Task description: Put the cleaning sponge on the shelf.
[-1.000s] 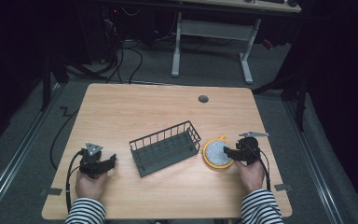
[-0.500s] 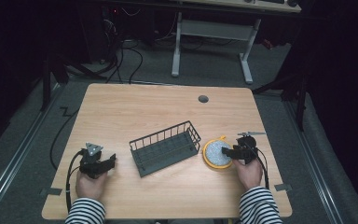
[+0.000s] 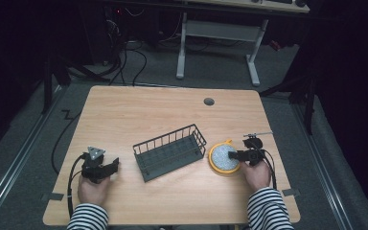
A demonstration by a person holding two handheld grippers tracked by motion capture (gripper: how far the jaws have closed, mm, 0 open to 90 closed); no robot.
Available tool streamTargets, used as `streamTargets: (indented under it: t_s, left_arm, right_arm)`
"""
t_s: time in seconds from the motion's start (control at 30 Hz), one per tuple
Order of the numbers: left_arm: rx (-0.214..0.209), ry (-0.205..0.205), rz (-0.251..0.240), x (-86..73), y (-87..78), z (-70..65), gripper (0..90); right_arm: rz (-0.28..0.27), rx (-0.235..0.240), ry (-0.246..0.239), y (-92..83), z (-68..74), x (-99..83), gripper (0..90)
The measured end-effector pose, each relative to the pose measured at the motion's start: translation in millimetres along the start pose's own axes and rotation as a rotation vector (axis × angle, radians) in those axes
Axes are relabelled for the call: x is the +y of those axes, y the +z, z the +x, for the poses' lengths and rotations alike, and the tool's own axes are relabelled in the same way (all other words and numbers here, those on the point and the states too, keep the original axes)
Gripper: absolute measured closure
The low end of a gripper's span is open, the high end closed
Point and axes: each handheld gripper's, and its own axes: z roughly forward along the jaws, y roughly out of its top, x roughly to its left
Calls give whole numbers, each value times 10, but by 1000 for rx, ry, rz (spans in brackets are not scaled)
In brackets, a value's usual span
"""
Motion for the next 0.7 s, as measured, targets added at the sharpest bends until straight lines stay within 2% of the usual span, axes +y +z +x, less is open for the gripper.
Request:
streamTargets:
  t_s: [0.1, 0.5, 0.7]
  left_arm:
    - [-2, -2, -1, -1, -1, 4, 340]
    - [-3, -2, 0, 0, -2, 6, 339]
    - [-3, -2, 0, 0, -2, 6, 339]
  right_arm:
    - [18, -20, -43, -20, 47, 36, 757]
    - [-18, 14, -64, -83, 66, 34, 799]
    - [-77, 19, -87, -271, 80, 55, 799]
